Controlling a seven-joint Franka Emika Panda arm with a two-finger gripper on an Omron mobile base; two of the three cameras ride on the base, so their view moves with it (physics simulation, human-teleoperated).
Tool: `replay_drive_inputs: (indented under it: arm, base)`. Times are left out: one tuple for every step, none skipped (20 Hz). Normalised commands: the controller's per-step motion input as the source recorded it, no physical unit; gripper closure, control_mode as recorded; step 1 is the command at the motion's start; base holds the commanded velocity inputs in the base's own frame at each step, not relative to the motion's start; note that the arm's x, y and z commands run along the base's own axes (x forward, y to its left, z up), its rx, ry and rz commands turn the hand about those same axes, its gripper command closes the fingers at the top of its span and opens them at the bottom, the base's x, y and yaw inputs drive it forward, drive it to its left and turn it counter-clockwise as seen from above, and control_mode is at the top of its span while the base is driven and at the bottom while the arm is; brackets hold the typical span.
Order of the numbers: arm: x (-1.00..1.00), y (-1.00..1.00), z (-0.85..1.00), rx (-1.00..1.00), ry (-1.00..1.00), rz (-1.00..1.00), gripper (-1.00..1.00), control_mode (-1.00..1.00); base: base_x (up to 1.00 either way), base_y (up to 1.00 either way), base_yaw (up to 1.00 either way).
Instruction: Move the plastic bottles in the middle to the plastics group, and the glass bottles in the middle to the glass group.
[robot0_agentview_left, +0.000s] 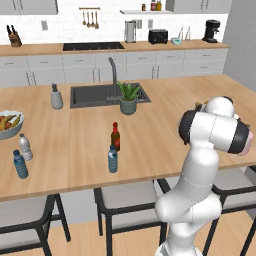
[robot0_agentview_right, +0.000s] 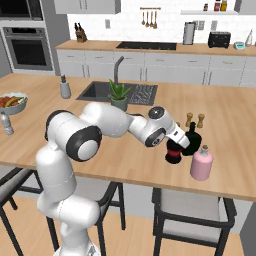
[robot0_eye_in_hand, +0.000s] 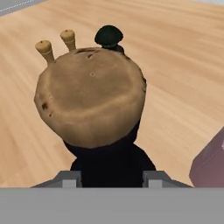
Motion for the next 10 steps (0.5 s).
replay_drive_inputs:
  arm:
    - [0.00, 0.00, 0.00, 0.00, 0.00, 0.00, -1.00, -1.00]
    - [0.00, 0.00, 0.00, 0.00, 0.00, 0.00, -1.00, -1.00]
    - [0.00, 0.00, 0.00, 0.00, 0.00, 0.00, -1.00, -1.00]
    - [0.00, 0.00, 0.00, 0.00, 0.00, 0.00, -1.00, -1.00]
    - [0.00, 0.00, 0.00, 0.00, 0.00, 0.00, -1.00, -1.00]
    - [0.00, 0.00, 0.02, 0.00, 0.00, 0.00, -1.00, -1.00]
    - [0.00, 0.00, 0.11, 0.00, 0.00, 0.00, -1.00, -1.00]
    - [0.00, 0.00, 0.17, 0.00, 0.00, 0.00, -1.00, -1.00]
    - [0.00, 0.00, 0.23, 0.00, 0.00, 0.00, -1.00, -1.00]
    - [0.00, 0.00, 0.20, 0.00, 0.00, 0.00, -1.00, -1.00]
  base:
    - [0.00, 0.00, 0.00]
    - [0.00, 0.00, 0.00]
    - [0.00, 0.00, 0.00]
    - [0.00, 0.00, 0.00]
    - [0.00, 0.00, 0.00]
    - [0.00, 0.00, 0.00]
    - [0.00, 0.00, 0.00]
    - [0.00, 0.00, 0.00]
    - [0.00, 0.00, 0.00]
    - [0.00, 0.00, 0.00]
